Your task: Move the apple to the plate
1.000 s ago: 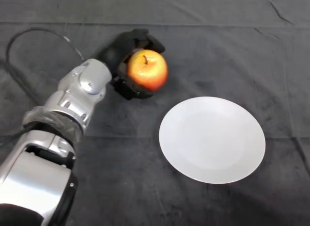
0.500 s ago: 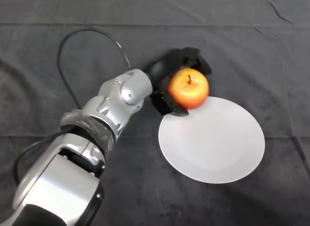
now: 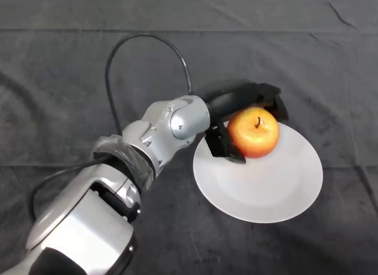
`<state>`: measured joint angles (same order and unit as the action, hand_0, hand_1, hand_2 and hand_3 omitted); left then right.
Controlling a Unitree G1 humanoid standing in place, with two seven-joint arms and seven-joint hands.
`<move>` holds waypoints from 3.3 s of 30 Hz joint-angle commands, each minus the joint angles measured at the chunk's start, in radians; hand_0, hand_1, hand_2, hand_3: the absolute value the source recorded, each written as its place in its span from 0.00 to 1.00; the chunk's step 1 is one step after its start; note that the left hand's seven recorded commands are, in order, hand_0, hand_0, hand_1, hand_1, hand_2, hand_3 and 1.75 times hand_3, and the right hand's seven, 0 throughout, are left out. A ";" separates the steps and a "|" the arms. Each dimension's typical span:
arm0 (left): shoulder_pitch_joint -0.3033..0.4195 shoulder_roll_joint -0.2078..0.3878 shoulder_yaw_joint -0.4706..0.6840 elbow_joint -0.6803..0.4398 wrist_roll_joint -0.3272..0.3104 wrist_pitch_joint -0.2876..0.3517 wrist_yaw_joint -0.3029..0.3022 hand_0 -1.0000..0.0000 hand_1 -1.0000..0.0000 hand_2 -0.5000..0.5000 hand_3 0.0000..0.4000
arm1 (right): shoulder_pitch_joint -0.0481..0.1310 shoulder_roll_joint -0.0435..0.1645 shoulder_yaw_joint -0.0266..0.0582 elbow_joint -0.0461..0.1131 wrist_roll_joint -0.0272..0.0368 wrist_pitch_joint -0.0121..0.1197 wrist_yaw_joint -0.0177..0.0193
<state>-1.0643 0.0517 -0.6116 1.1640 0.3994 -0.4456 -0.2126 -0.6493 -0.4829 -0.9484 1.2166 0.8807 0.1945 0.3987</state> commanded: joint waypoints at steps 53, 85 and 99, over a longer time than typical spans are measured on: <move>-0.108 0.257 0.314 0.007 -0.308 -0.026 -0.142 1.00 1.00 0.50 0.00 | -0.008 -0.021 -0.0040 0.004 0.0184 -0.010 0.0072; 0.230 0.523 0.661 0.041 -0.553 -0.066 -0.215 1.00 1.00 0.50 0.00 | -0.007 -0.019 -0.0035 0.001 0.0178 -0.010 0.0060; 0.399 0.558 0.837 0.074 -0.691 -0.018 -0.189 1.00 1.00 0.50 0.00 | -0.007 -0.019 -0.0033 0.000 0.0177 -0.010 0.0054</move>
<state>-0.6903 0.5491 0.2186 1.1993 -0.2774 -0.4723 -0.4043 -0.6493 -0.4824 -0.9488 1.2167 0.8807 0.1940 0.3992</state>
